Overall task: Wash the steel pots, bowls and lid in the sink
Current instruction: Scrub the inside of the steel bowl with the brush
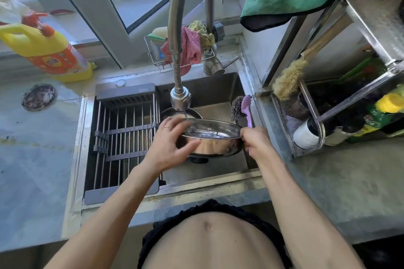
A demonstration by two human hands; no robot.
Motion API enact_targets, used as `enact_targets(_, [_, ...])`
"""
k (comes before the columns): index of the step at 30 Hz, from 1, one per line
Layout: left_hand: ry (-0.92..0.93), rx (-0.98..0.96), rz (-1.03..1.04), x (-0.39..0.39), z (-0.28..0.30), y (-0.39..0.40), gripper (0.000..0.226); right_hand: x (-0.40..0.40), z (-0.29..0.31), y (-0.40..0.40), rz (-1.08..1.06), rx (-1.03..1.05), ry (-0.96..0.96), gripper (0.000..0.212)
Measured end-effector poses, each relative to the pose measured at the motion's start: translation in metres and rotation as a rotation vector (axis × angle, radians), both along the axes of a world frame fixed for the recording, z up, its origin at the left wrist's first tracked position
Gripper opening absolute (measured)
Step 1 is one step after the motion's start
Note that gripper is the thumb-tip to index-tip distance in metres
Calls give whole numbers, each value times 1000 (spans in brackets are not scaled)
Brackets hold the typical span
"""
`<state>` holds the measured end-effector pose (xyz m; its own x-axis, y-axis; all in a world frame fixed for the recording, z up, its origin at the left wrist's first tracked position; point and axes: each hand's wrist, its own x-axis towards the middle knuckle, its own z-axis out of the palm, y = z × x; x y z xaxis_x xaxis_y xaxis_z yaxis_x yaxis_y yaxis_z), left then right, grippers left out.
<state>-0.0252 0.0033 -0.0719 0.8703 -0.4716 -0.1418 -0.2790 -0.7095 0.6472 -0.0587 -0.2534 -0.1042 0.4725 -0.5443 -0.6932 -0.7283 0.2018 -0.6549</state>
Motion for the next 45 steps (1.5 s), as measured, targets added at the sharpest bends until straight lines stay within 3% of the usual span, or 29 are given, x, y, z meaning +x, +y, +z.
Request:
enact_targets(2, [-80, 42, -38, -4, -1, -3, 63, 4, 3, -2, 0, -18, -11, 19])
enact_targets(5, [-90, -89, 70, -5, 4, -9, 54, 12, 13, -8, 51, -59, -56, 13])
enact_targets(9, [-19, -251, 245, -3, 7, -22, 39, 29, 28, -20, 216, -229, -78, 28])
enact_targets(12, [-44, -139, 287, -3, 6, -27, 46, 34, 33, -27, 274, -336, -95, 33])
enact_targets(14, [-97, -26, 298, -5, 7, -29, 36, 34, 35, -30, 277, -390, -121, 30])
enact_targets(16, [-80, -58, 308, -5, 14, -32, 33, 32, 35, -33, 301, -412, -129, 25])
enact_targets(19, [107, -307, 374, -1, 23, -32, 38, 27, 30, -34, 348, -411, -117, 23])
enact_targets(23, [230, -407, 491, -3, 32, -35, 43, 23, 27, -34, 336, -399, -132, 31])
enact_targets(27, [413, -539, 662, -7, 24, -39, 48, 21, 29, -34, 365, -374, -142, 24])
enact_targets(31, [573, -579, 920, 1, 6, -42, 47, 18, 30, -32, 424, -377, -126, 25])
enact_targets(35, [825, -845, 1159, 12, -12, -26, 31, 15, 29, -27, 490, -388, -103, 28])
enact_targets(37, [906, -978, 1212, 16, -22, -16, 43, 15, 28, -23, 518, -393, -110, 32])
enact_targets(45, [927, -1143, 1382, 17, -28, 5, 52, 34, 21, -23, 582, -501, -16, 42])
